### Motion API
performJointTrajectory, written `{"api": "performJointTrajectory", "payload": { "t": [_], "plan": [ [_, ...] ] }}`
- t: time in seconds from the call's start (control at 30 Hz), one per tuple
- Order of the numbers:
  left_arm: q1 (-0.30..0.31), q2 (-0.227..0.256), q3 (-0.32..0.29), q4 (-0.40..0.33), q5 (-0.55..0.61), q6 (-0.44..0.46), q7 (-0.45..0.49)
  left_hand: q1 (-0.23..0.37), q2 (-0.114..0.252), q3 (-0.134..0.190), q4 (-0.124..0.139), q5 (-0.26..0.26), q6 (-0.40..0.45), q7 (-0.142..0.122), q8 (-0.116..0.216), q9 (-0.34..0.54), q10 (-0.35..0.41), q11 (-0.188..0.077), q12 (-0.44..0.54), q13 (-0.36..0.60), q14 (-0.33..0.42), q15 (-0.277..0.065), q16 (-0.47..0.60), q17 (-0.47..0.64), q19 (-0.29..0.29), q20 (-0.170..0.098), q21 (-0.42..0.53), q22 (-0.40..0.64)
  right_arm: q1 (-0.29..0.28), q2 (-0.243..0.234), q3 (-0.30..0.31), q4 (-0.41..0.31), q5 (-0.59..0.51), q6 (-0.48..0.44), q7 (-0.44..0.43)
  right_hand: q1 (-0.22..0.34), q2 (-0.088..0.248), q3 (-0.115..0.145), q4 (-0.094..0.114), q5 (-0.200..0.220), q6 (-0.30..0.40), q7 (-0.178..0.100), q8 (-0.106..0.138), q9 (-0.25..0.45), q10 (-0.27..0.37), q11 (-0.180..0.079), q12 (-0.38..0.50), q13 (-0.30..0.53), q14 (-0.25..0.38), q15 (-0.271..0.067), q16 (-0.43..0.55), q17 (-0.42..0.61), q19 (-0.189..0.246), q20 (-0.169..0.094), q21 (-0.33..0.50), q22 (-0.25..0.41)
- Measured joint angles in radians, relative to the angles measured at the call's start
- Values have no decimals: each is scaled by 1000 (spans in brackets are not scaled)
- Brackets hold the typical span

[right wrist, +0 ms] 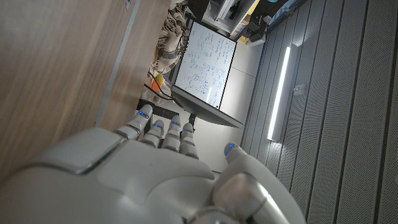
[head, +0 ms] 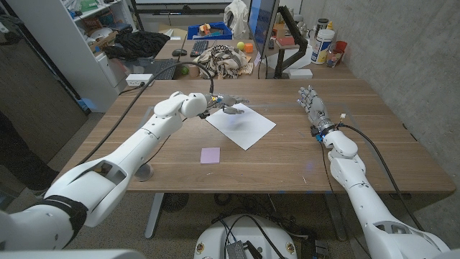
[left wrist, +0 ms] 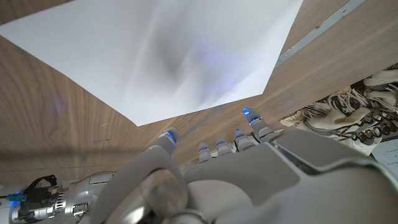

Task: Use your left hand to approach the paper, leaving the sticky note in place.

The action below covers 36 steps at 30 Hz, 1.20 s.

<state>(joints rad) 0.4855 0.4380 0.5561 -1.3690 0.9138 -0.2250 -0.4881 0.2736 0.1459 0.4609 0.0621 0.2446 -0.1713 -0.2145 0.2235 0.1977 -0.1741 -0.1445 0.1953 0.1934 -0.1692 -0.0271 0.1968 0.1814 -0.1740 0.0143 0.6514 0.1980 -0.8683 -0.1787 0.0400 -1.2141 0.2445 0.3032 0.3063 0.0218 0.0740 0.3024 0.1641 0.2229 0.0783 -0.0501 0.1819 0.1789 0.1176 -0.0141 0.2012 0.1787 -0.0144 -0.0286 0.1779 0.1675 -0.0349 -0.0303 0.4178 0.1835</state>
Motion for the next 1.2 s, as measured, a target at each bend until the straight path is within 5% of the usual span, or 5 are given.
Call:
{"api": "performJointTrajectory", "payload": {
  "t": [1.2],
  "plan": [
    [-2,7,29,-8,39,14,-67,42,29,33,0,-12,0,0,0,5,0,0,-7,0,0,0,-6,3,0,0,-19,5,0,5,-1,7,-8,5,-1,0,0,0,0,0,6,-5,0,0,0,0,0,0,0,0,0,0,0,0,-8,0]
  ]
}}
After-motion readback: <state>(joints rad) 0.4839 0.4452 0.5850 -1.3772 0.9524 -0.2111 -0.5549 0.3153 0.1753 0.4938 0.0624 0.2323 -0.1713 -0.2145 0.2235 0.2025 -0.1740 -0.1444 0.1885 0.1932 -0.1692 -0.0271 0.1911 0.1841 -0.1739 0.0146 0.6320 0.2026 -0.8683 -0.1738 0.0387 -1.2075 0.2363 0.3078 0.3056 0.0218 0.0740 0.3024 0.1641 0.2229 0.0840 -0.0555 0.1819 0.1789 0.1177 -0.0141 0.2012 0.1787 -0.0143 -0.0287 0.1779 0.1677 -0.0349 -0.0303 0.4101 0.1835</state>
